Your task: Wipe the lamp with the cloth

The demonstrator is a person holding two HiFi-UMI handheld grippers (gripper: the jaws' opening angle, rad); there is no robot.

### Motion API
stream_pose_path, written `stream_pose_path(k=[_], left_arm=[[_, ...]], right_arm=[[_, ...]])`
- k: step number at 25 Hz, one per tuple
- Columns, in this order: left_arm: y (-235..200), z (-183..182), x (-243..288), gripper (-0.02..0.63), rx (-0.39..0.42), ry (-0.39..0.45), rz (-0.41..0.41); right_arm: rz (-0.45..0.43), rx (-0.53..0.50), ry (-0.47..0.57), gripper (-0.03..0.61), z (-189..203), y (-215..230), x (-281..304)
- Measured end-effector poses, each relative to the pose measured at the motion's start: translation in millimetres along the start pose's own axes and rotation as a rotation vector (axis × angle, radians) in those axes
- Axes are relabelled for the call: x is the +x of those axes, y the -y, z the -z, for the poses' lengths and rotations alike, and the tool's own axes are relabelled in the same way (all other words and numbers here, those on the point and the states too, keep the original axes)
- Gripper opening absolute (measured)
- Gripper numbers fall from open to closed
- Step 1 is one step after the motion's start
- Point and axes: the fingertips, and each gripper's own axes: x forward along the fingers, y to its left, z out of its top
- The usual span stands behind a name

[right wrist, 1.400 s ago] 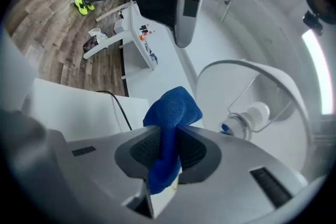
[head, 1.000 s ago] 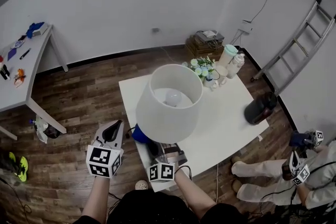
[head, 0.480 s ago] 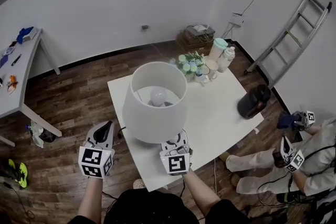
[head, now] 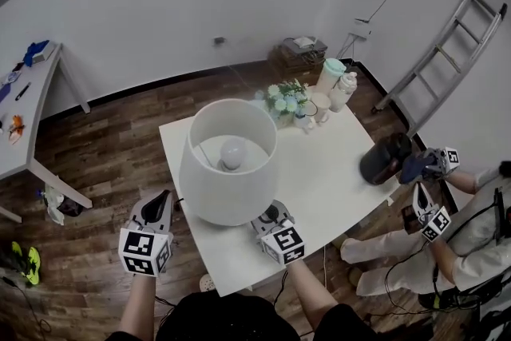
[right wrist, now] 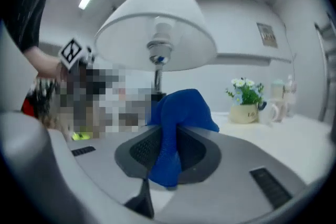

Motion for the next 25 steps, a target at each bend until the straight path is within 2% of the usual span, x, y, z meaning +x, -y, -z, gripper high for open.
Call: stream_pose_path(k=[4,6,8,10,12,15,18,20,23,25], left_arm=[[0,-4,3,0.011,0.004,-0.001,-0.012],[-1,-3,3,0.011,0.006,-0.008,-0.024],[-4,-2,3,0.011,0.007,-0.019,-0.042],[-8,0,3,0.011,0.005,-0.029,-0.061],[-9,2,2,0.011,0.000,-0.041,-0.077],[-9,9,3,0.011,-0.015,-0.060,-0.100],[-10,11,4,0.011,-0.033,-0.067,-0.119],[-10,11,4,0.011,-0.040,-0.068,-0.127],[-9,12,4,0.012,-0.056,-0.063,-0.132],[-8,13,6,0.012,-0.061,-0.060,-0.132]], right_arm=[[-0.181,0.451,0.200,0.075,-30,48,5],[-0.275,0.605,0.276,0.075,-47,69,12],[-0.380,0.684,0.331,0.075,-67,81,22],[-0.508,0.740,0.344,0.075,-82,81,34],[-0.632,0.809,0.315,0.075,-89,75,48],[-0.760,0.885,0.265,0.075,-86,61,65],[-0.863,0.885,0.187,0.075,-75,40,72],[-0.857,0.803,0.093,0.075,-62,27,78],[-0.752,0.604,-0.075,0.075,-29,22,90],[-0.624,0.451,-0.175,0.075,-6,30,98]])
